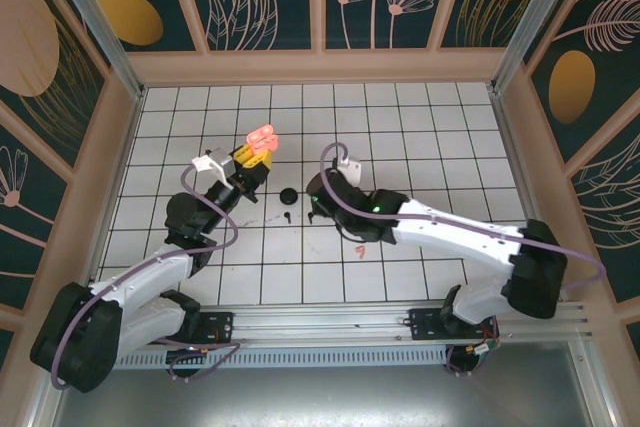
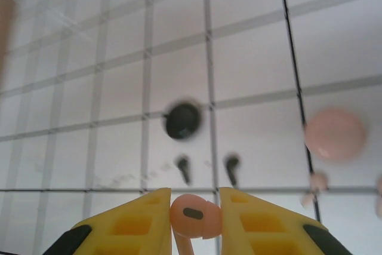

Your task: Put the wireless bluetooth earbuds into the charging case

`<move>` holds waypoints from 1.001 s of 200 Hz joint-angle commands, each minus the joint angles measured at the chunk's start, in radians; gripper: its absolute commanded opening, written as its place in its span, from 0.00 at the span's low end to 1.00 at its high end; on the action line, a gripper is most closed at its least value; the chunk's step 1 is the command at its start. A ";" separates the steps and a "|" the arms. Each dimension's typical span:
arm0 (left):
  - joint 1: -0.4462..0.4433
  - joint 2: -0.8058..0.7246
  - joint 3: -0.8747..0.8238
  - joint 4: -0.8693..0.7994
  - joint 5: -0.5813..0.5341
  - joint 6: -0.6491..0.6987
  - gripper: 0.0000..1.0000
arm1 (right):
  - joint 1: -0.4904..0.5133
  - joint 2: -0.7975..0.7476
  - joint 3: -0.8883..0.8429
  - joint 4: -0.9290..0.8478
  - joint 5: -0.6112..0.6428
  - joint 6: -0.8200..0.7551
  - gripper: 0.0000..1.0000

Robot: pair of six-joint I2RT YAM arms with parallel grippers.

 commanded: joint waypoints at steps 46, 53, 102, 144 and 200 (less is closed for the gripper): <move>-0.018 0.011 0.065 -0.001 0.182 0.121 0.00 | -0.038 -0.178 0.103 0.374 -0.048 -0.541 0.23; -0.024 0.015 0.074 -0.014 0.186 0.150 0.00 | -0.038 -0.183 0.097 0.409 -0.072 -0.579 0.23; -0.068 0.064 0.154 -0.090 0.182 0.300 0.00 | -0.057 -0.233 -0.011 0.670 -0.254 -0.740 0.23; -0.099 0.114 0.200 -0.059 0.172 0.317 0.00 | -0.070 -0.230 -0.070 0.795 -0.310 -0.736 0.23; -0.118 0.136 0.228 -0.011 0.163 0.281 0.00 | -0.079 -0.211 -0.122 0.899 -0.328 -0.677 0.23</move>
